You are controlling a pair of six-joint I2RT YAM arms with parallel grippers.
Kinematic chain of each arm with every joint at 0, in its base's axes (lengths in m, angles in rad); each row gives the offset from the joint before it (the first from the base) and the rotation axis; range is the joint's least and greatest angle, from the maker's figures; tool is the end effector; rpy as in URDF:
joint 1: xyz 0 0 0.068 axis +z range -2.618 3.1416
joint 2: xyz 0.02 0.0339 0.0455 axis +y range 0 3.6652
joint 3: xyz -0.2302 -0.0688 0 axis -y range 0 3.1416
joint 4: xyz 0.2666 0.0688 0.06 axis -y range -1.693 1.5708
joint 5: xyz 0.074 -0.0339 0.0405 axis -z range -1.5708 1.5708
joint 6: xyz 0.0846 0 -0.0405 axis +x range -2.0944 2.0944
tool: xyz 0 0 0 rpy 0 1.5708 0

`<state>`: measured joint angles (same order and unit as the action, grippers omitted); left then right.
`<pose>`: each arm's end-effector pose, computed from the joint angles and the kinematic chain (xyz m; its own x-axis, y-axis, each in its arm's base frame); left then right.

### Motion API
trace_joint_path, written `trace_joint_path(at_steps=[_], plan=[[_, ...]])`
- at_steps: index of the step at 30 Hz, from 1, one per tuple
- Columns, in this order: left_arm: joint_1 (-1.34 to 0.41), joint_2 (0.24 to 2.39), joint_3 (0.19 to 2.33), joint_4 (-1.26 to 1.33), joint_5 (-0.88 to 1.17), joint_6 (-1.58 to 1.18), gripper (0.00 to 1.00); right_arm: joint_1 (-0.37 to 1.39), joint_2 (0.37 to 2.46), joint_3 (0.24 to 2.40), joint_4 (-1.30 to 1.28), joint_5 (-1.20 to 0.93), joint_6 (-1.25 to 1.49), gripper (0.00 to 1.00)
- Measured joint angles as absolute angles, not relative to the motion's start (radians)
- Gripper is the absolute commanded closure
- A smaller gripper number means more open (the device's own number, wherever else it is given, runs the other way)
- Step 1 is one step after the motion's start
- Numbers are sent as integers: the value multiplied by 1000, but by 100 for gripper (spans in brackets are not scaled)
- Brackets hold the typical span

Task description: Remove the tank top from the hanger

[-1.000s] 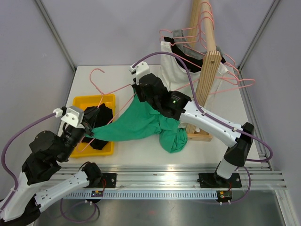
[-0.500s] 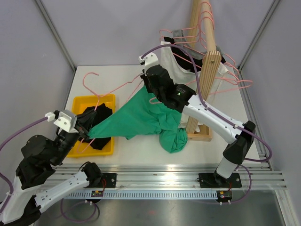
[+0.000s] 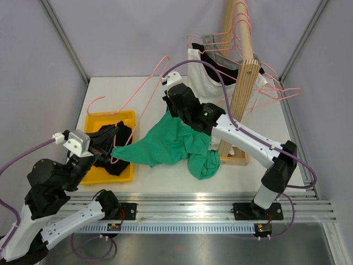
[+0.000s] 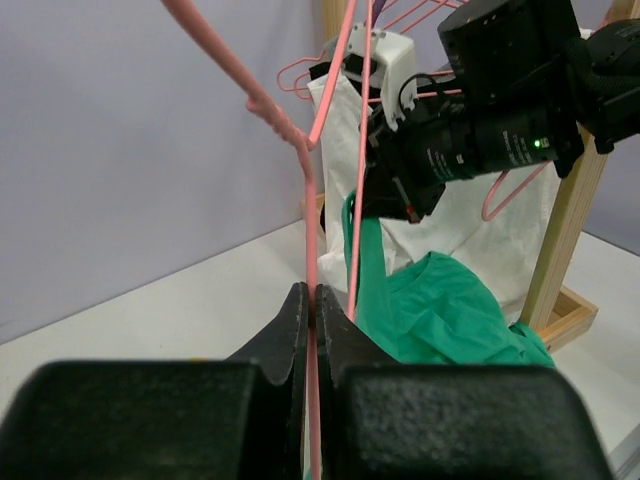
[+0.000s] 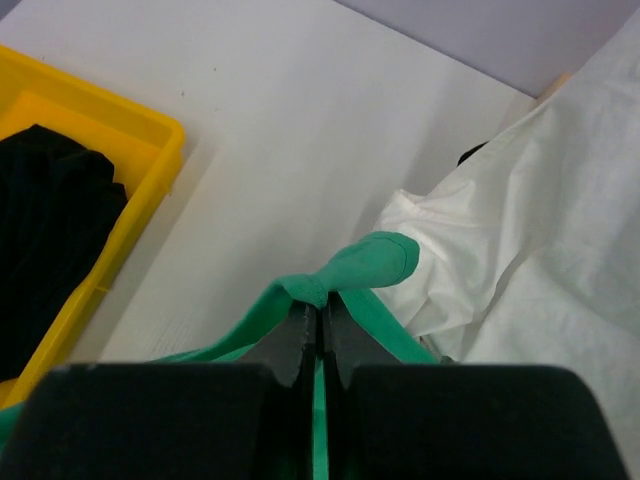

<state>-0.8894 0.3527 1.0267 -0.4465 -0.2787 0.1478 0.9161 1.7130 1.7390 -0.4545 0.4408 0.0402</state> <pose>0.0975 -0.0833 0.4413 0.2256 -0.0534 -0.9727 0.5507 0.8307 0.0821 0.3054 0.3385 0.3457 -0.2721 -0.2948 -0.9160 -0.4705 0.8711 -0.1406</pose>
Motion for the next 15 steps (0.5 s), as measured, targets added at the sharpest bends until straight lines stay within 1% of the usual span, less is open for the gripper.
trace_joint_path(at_steps=[3,7,11,15], plan=[[-889,389,980,-370,-274,162,100,954,1692,1692,-461,448,50,100],[-889,430,934,-280,-292,197,100,1056,1640,1637,-460,470,65,100],[-889,459,936,-189,-313,238,100,1156,1554,1591,-455,496,76,100],[-891,510,960,-154,-315,266,100,1204,1496,1571,-453,511,80,100]])
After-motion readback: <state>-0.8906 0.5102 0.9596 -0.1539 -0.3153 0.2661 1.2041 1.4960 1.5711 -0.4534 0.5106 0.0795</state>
